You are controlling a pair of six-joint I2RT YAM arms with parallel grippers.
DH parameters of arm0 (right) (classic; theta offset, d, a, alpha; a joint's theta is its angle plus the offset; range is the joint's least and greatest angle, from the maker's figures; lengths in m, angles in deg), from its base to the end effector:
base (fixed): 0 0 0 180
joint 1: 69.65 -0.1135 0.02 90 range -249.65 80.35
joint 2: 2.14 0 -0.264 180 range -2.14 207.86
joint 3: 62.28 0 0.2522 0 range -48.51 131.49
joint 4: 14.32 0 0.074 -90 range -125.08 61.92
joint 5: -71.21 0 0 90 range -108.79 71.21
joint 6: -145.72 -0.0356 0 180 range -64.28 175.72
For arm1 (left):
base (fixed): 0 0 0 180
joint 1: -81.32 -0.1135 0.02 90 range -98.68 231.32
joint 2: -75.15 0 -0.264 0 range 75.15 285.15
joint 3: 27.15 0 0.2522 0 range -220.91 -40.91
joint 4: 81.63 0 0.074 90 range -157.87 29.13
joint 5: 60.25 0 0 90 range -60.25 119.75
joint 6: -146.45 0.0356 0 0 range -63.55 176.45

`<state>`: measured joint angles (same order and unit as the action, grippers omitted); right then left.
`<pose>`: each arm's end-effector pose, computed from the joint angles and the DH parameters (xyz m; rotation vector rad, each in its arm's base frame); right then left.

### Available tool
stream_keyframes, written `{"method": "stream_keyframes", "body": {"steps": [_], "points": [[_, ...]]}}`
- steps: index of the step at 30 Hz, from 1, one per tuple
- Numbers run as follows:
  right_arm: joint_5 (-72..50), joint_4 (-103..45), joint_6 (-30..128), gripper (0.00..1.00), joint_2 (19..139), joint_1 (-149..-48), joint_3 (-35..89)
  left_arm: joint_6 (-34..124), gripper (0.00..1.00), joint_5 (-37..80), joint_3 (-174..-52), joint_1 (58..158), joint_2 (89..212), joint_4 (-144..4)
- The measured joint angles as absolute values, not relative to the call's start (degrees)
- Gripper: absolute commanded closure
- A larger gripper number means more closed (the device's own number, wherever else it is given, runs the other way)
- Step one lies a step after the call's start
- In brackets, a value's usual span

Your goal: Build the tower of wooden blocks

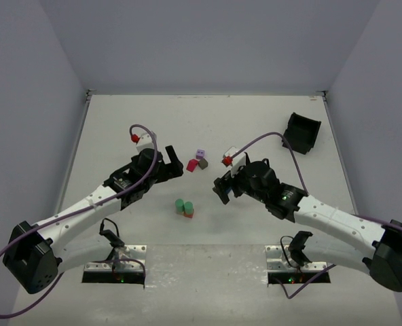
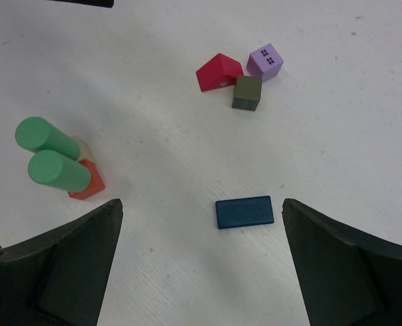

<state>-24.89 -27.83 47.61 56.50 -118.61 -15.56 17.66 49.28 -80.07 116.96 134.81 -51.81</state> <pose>0.1527 0.1696 0.2399 -0.6509 1.9457 0.5229 0.1886 -0.1206 0.2477 -0.2489 2.1759 -0.3652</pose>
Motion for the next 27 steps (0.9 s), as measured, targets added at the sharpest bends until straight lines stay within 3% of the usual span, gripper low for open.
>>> {"method": "stream_keyframes", "body": {"steps": [27], "points": [[-27.7,-27.3,41.5,0.01,56.9,-114.7,-18.7,21.9,0.00,46.7,-82.1,117.0,140.2,-52.7]]}}
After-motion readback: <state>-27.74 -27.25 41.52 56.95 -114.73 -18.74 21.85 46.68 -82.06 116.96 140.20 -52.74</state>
